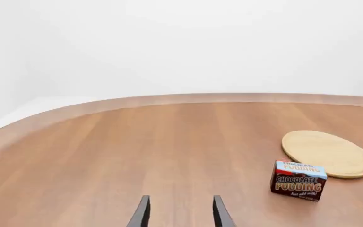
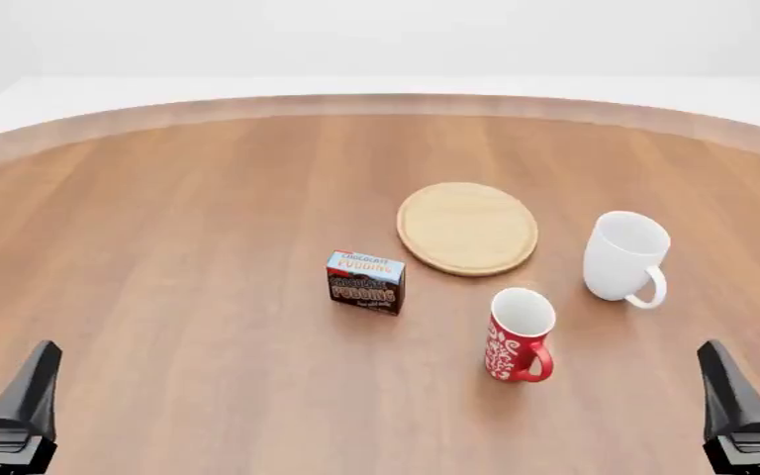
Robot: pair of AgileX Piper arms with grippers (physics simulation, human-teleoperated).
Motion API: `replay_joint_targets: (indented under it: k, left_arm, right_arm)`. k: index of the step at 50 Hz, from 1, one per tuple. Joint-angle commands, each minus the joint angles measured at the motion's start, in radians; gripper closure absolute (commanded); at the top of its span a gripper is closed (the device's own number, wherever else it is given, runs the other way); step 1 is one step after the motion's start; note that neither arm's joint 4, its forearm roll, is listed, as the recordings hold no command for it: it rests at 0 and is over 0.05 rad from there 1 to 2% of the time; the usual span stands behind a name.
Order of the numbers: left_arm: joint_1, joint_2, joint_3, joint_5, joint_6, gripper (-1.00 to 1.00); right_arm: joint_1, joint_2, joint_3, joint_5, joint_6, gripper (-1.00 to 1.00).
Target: Put the chocolate pudding to the left of the plate.
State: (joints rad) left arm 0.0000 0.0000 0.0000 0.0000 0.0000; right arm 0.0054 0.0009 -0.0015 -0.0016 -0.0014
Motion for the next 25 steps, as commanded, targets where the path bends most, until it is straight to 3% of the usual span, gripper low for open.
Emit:
replay_joint_targets:
  k: [1, 8, 12, 15, 17, 19, 25]
  left_arm:
    - [0.000, 0.000, 0.000, 0.000, 0.000, -1.00]
    - [0.000, 0.000, 0.000, 0.000, 0.000, -1.00]
    - [0.000, 0.000, 0.000, 0.000, 0.000, -1.00]
    - [0.000, 0.000, 0.000, 0.000, 0.000, -1.00]
    - [0.000, 0.000, 0.000, 0.000, 0.000, -1.00]
    - [0.000, 0.000, 0.000, 0.000, 0.000, -1.00]
    - [0.000, 0.000, 0.000, 0.000, 0.000, -1.00]
  right_arm:
    - [0.006, 0.002, -0.003, -0.001, 0.001, -1.00]
    - [-0.006, 0.006, -0.005, -0.007, -0.002, -1.00]
    - [0.029, 0.021, -0.072, 0.018, -0.027, -1.00]
    - [0.076, 0.085, -0.130, -0.005, -0.070, -1.00]
    - [0.119, 0.177, -0.174, -0.038, -0.067, -1.00]
    - [0.179, 0.274, -0.247, -0.059, -0.112, -1.00]
    - [0.243, 0.470, -0.401, -0.079, -0.150, -1.00]
